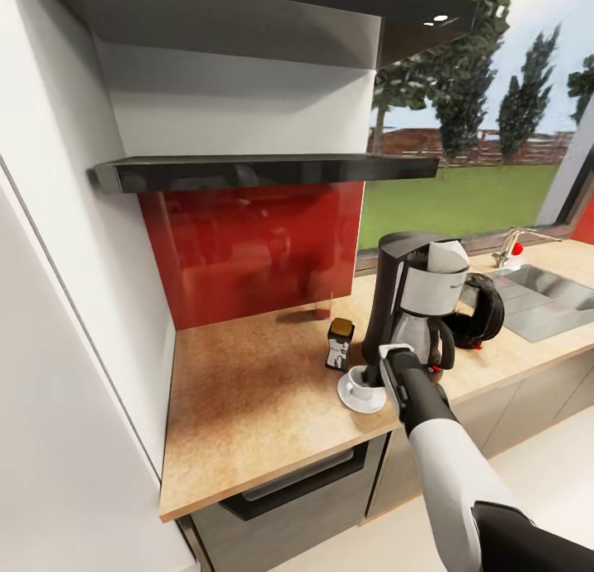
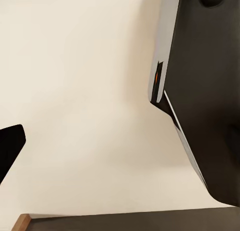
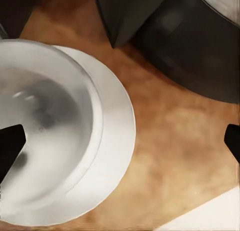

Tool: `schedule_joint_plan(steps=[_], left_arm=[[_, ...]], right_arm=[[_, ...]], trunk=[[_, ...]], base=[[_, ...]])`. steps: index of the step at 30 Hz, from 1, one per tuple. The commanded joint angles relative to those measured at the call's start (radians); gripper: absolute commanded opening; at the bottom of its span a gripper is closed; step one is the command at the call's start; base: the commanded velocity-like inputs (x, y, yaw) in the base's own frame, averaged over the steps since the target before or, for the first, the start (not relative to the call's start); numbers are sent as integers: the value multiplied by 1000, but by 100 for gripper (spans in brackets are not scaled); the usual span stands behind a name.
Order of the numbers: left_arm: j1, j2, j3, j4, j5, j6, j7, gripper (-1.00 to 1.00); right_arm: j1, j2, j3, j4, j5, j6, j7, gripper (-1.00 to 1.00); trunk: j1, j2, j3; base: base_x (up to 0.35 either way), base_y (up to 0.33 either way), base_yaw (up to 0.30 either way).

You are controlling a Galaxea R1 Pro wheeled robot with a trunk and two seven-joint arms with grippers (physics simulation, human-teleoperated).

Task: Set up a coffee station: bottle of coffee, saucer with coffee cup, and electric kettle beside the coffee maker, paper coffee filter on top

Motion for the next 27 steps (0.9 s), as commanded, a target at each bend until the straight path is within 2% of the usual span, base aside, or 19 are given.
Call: schedule_joint_plan(steps=[1,13,21,27], left_arm=[[0,0,9,-2,-8,3,-6,100],[0,0,9,-3,-8,3,-6,100],[0,0,9,-4,-8,3,-6,100],[0,0,9,-4,-8,3,-6,100]], right_arm=[[-1,2,-3,-12,-2,15,-2,100],[-1,4,-2,-28,-6,27,-1,100],[-1,5,-2,-94,-9,26,-1,100],[-1,5,-2,-101,-10,26,-1,100]], trunk=[[1,-2,-2],[1,-2,-2],[1,-2,-2],[1,-2,-2]], base=[[0,0,0],[0,0,0],[0,0,0],[-39,0,0]])
